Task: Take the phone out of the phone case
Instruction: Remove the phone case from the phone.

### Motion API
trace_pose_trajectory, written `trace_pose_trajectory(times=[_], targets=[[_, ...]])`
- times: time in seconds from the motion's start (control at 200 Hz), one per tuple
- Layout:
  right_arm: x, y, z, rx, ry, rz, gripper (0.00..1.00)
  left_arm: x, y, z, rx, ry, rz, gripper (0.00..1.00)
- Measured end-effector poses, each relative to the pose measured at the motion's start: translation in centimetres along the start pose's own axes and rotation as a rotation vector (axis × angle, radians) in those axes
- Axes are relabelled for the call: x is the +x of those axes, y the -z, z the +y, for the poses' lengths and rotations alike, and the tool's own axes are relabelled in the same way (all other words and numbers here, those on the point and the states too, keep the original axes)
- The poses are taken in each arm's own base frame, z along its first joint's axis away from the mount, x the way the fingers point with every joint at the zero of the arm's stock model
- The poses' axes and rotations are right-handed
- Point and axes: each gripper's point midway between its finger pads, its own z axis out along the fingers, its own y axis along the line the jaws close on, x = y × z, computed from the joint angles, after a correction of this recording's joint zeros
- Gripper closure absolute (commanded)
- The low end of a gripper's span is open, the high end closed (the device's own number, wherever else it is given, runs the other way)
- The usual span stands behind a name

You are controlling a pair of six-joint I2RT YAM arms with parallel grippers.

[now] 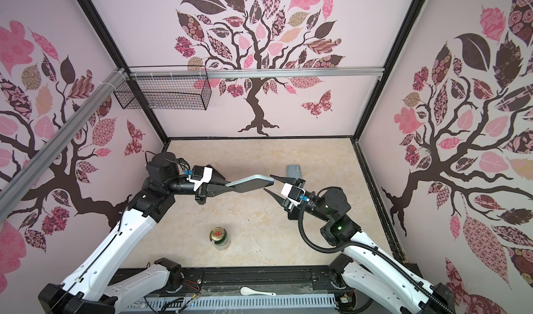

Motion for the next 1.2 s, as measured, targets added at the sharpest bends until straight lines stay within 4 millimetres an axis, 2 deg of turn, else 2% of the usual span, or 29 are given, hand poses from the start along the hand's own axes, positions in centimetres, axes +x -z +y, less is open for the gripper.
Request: trace_pose_trajectory(times=[0.2,0.375,0.575,0.775,1.2], targets=[[-0.4,0.1,-0.2,0.01,-0.015,-0.012,0.53,0.0,-0.1,-0.1,0.003,-0.002,0.0,1.0],[-1.0,1.0,-1.0,0.078,-0.021,-0.038,0.53,-0.1,-0.1,1.1,-0.061,-0.001,0.012,1.0],[-0.5,1.5,-1.4,0.128,-0.061,-0.041,0.53,0.6,-0.1,2.0,-0.112,0.017,0.018,1.0],[-1.2,1.6,-1.8,0.145,-0.07,-0.072,0.52,0.7,-0.1,2.1,-0.115,0.031,0.017,1.0],[-1.8,1.0,-1.1,0.084,-0.084,-0.111,0.52,0.7,-0.2,1.7,-0.092,0.031,0.012,1.0]])
